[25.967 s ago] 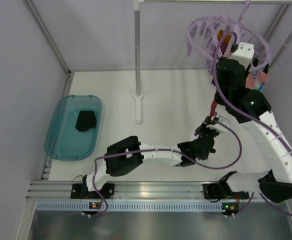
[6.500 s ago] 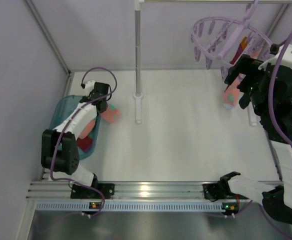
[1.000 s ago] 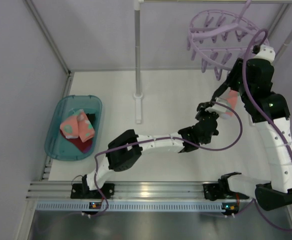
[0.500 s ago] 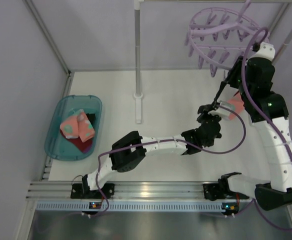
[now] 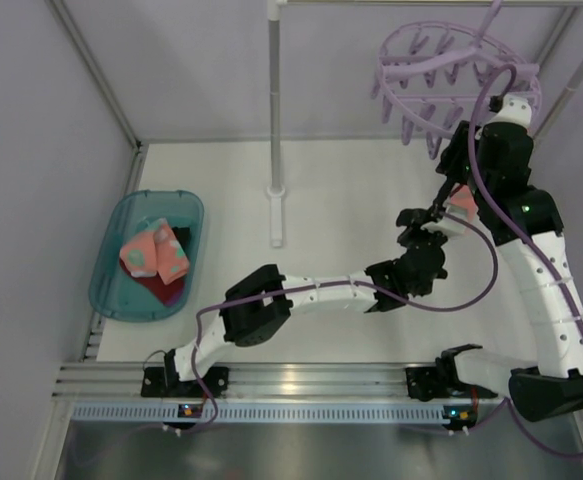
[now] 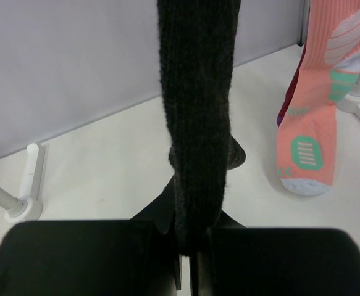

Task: Remove the socks clipped to the hanger

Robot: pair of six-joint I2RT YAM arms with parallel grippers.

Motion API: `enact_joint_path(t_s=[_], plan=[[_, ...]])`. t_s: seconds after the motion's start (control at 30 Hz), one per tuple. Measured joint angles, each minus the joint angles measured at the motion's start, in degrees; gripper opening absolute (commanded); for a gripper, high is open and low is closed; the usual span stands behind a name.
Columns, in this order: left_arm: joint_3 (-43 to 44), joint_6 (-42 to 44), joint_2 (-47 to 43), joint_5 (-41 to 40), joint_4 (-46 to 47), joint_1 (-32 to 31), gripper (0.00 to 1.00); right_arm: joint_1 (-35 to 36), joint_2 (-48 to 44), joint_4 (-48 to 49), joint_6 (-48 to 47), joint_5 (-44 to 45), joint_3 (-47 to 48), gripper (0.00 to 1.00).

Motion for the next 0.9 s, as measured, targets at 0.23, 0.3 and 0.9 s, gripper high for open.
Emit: enact_joint_path(t_s=[0.23,0.3,0.9], plan=[[3.34,1.95,2.45,-2.08,0.04,-1.22,0.00,-0.02,-0.50,1.79,-0.02,1.60,-0.24,0.43],[4.09,2.49,3.17,-2.54,0.04,-1.53,0.00,-0.02,-0.74,2.05,-0.04,1.88,-0.24,0.41],[4.85,4.83,3.61,-4.87,0.02,-1.92,0.00,-0.09,-0.42,2.84,-0.20,4.79,-0.22,0.00]])
